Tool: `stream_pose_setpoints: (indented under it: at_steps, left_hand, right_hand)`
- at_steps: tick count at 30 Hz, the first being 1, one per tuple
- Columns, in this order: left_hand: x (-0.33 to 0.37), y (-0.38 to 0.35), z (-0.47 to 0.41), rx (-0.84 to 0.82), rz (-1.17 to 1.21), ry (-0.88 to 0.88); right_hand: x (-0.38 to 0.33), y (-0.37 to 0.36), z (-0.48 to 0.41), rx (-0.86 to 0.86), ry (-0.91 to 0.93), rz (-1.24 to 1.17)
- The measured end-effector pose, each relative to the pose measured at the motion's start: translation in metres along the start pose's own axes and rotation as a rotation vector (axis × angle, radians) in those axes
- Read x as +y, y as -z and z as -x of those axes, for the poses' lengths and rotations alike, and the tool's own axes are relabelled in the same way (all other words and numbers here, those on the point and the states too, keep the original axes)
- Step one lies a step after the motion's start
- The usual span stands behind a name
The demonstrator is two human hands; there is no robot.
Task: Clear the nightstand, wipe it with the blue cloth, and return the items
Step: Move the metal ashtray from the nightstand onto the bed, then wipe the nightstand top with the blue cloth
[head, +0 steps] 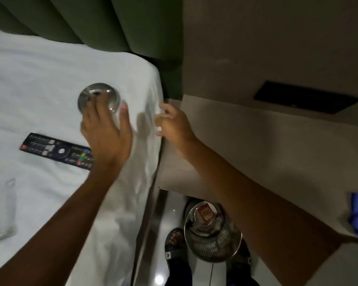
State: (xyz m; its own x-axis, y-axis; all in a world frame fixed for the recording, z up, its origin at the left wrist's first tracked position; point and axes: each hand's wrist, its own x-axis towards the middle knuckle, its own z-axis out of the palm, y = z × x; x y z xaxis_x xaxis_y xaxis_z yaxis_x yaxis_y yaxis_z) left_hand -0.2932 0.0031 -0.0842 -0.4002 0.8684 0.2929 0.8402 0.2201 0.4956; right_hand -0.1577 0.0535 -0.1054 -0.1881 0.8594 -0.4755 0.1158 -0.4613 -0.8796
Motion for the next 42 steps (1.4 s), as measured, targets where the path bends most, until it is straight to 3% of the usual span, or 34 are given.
stream_pose_setpoints:
  at_steps: [2, 5, 7, 12, 15, 19, 23, 25, 28, 30, 37, 42]
  left_hand:
    - [0.033, -0.021, 0.033, -0.085, 0.002, -0.165]
    - [0.086, -0.080, 0.101, -0.316, -0.027, -0.396]
    - [0.119, -0.121, 0.150, -0.429, -0.011, -0.589]
    - [0.159, -0.218, 0.206, -0.699, -0.101, -0.878]
    - [0.166, -0.269, 0.212, -0.773, -0.273, -0.861]
    - [0.157, -0.287, 0.221, -0.701, -0.347, -0.842]
    - [0.157, -0.284, 0.216, -0.700, -0.286, -0.835]
    - [0.159, -0.285, 0.217, -0.718, -0.272, -0.828]
    - [0.157, -0.284, 0.216, -0.718, -0.255, -0.826]
    - [0.156, -0.284, 0.215, -0.721, -0.247, -0.824]
    - [0.158, -0.283, 0.216, -0.713, -0.269, -0.820]
    - [0.158, -0.284, 0.215, -0.734, -0.274, -0.798]
  right_hand:
    - [0.038, 0.043, 0.021, 0.079, -0.040, 0.032]
    - [0.108, 0.128, 0.066, 0.355, -0.054, 0.136]
    - [0.157, 0.191, 0.105, 0.533, -0.059, 0.325]
    - [0.247, 0.342, 0.192, 0.769, -0.252, 0.945]
    - [0.285, 0.435, 0.219, 0.907, -0.396, 1.065]
    - [0.319, 0.493, 0.226, 0.824, -0.481, 0.996]
    - [0.320, 0.447, 0.193, 0.915, -0.417, 0.966]
    - [0.310, 0.404, 0.170, 0.796, -0.331, 0.958]
    - [0.298, 0.332, 0.152, 0.510, -0.071, 1.142]
    - [0.305, 0.316, 0.163, 0.430, -0.030, 1.228]
    - [0.335, 0.472, 0.222, 0.865, -0.471, 0.969]
    - [0.314, 0.517, 0.183, 1.008, -0.564, 0.803]
